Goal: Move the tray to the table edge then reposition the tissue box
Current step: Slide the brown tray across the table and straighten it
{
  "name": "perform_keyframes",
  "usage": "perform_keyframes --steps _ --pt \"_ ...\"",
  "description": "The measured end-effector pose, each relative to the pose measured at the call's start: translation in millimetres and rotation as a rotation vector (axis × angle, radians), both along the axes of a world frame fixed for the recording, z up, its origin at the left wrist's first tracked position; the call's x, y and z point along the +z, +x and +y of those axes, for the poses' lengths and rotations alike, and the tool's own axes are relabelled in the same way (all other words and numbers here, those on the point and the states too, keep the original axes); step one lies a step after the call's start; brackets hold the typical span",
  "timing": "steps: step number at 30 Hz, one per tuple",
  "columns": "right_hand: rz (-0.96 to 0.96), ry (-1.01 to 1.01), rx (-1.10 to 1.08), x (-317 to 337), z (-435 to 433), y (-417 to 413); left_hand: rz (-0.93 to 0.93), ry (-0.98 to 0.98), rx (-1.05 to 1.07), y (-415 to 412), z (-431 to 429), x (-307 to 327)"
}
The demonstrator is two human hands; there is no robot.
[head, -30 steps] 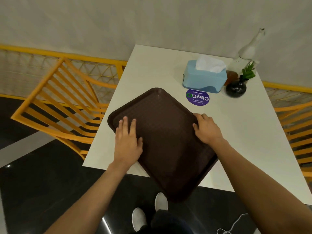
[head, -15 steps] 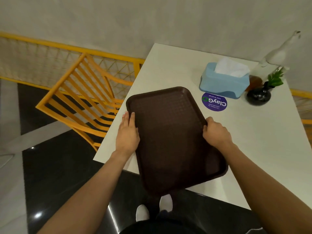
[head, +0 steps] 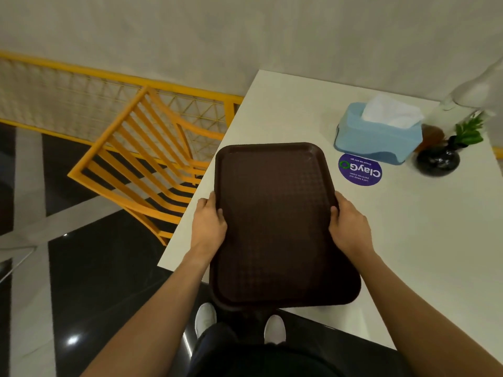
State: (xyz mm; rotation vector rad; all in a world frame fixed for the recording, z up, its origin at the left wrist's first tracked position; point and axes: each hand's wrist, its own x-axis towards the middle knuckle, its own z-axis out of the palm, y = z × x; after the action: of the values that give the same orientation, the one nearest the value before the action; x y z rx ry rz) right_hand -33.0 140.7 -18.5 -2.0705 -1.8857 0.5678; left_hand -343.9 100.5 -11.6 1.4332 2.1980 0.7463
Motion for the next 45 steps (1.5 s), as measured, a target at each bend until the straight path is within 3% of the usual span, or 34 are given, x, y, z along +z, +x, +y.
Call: perform_keyframes --steps 7,14,23,37,45 --pt "-0.01 0.047 -0.198 -1.6 -7.1 -40.7 0.012 0.111 -0.15 -42.2 32.2 -3.6" --pt "0.009 0.311 -0.355 -3.1 -25.0 -66.8 0.079 0.085 -0.357 -83.0 46.3 -15.4" --pt "-0.028 0.055 -0.372 -5.9 -32.5 -68.4 0.155 0.103 -0.487 -79.8 62.4 -24.3" --pt "-0.02 -0.036 -0.255 16.1 -4.5 -56.2 0.227 0.058 -0.464 -63.4 91.0 -19.5" --pt "-0.11 -0.022 -0.23 9.9 6.8 -55.0 0.245 0.048 -0.466 -64.3 99.8 -14.9"
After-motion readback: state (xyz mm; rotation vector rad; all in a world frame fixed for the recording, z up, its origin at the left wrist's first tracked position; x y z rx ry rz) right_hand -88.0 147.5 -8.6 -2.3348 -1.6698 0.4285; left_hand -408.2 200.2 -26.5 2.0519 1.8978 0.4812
